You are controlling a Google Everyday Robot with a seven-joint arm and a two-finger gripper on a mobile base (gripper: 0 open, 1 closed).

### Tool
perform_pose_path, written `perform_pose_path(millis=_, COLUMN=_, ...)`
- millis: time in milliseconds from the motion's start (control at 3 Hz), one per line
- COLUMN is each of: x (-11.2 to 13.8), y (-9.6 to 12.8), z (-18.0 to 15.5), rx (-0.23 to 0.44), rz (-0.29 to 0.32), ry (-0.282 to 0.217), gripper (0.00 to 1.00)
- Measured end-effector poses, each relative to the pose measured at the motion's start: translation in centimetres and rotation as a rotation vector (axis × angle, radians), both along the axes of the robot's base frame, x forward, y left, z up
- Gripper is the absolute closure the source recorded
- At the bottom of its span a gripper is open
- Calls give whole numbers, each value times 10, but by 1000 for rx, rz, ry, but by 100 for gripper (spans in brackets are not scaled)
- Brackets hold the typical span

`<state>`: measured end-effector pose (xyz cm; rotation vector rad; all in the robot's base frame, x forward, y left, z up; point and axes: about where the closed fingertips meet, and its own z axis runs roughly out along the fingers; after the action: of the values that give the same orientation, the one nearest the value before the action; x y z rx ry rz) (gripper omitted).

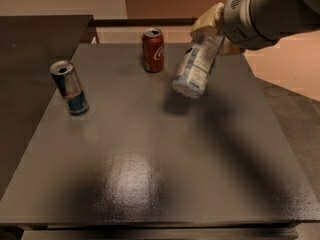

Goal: Place blue plastic bottle upright

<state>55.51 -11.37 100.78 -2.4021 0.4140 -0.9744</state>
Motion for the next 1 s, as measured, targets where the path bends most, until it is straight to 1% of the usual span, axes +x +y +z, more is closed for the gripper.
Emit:
perform_pose_path(millis=333, x=-1, y=1, z=5, rx=-62, rz=59, ry=-45, gripper=100)
perform_pose_path(millis=667, x=-1, y=1, z=5, rx=-62, rz=59, ry=-45, gripper=100)
perform_pose_path(millis=1000, x=3, y=-3, z=8, rx=-68, rz=91, ry=-90, gripper=100)
